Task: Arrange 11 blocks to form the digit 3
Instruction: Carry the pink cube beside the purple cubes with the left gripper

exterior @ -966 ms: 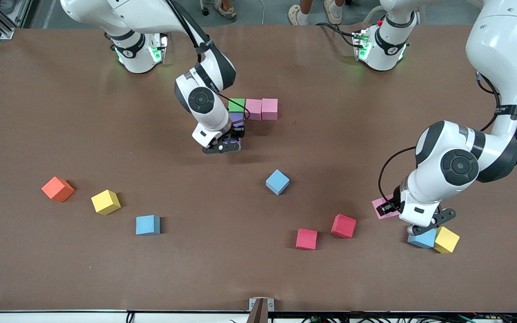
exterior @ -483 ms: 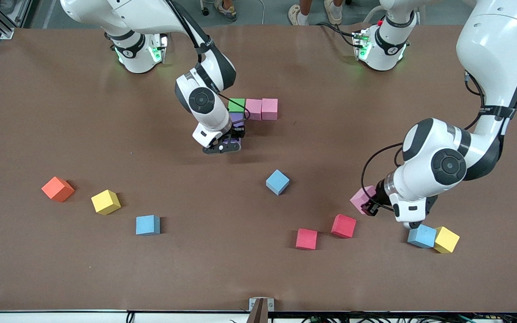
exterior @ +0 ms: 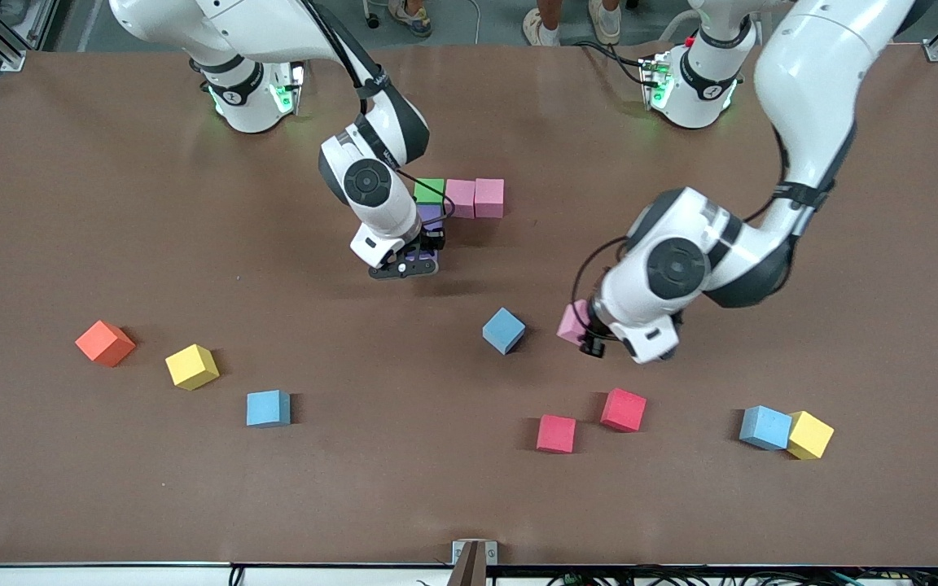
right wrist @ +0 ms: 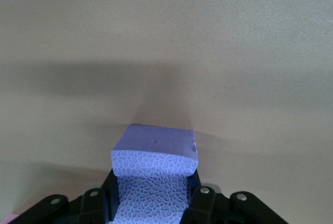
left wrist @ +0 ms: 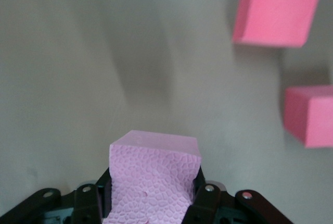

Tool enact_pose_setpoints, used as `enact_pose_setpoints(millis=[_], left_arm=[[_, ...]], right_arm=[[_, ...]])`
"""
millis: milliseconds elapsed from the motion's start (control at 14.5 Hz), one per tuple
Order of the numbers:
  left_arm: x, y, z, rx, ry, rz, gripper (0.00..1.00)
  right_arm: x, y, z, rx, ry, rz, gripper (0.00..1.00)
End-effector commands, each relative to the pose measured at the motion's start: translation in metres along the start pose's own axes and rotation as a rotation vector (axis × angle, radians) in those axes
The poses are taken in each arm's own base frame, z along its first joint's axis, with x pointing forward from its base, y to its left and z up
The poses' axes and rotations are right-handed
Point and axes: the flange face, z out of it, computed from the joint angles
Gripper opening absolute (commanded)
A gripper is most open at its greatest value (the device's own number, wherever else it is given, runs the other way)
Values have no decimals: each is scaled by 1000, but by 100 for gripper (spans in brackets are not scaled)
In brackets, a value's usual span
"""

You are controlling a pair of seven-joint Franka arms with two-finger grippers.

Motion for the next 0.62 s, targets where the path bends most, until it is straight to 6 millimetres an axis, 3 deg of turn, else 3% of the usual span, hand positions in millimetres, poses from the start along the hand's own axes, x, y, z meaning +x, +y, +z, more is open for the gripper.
enact_pose_setpoints(millis=[0, 69, 138, 345, 552], left_arm=[[-29, -5, 6, 5, -16, -160, 8], [-45, -4, 5, -20, -38, -203, 8], [-66, -8, 9, -34, -56, -232, 8], [-113, -20, 24, -50, -91, -255, 8], [-149, -37, 39, -40, -101, -274, 7]], right_arm=[[-4, -7, 3, 12, -1, 12, 39], [-4, -7, 3, 14, -3, 17, 80], [-3, -6, 3, 13, -7, 19, 100], [-1, -7, -4, 16, -4, 47, 100], [7, -16, -27, 46, 26, 81, 100]])
